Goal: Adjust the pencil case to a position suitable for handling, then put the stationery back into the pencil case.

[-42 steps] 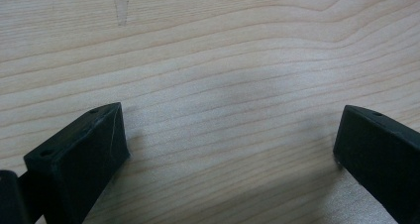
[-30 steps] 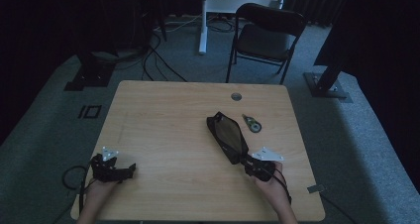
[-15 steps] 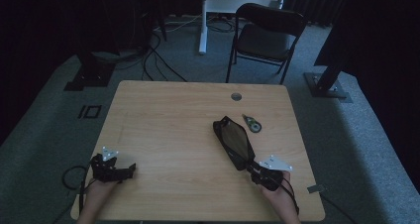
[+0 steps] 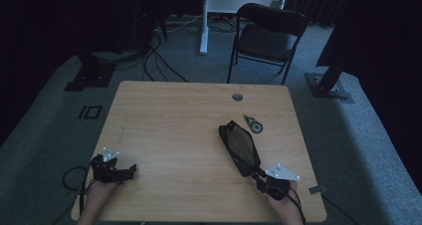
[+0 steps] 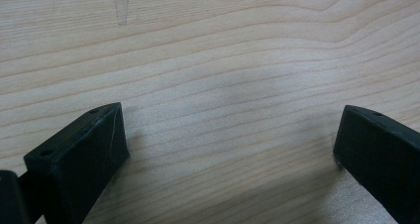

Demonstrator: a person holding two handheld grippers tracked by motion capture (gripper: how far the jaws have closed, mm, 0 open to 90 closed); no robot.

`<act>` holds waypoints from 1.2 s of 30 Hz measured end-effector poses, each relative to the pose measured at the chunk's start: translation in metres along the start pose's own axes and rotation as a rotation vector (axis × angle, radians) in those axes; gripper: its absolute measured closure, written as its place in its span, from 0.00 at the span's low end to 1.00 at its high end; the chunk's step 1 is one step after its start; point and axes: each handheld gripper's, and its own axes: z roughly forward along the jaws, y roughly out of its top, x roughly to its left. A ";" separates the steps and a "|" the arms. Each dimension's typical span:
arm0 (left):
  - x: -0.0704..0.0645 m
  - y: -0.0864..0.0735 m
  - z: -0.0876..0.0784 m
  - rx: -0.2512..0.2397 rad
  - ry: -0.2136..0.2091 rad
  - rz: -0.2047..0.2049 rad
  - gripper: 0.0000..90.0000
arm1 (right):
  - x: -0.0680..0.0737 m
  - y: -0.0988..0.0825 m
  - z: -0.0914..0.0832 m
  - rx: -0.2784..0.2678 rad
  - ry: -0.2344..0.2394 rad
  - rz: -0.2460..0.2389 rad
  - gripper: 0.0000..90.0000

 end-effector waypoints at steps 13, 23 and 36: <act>0.000 0.000 0.000 0.000 0.000 0.000 0.00 | 0.003 0.009 -0.023 -0.066 -0.005 0.013 0.65; 0.000 0.000 0.000 0.000 0.001 -0.001 0.00 | -0.024 0.025 -0.033 -0.108 -0.065 0.017 0.52; 0.000 0.000 0.000 -0.001 0.001 -0.001 0.00 | -0.056 0.032 -0.008 -0.094 -0.107 0.043 0.42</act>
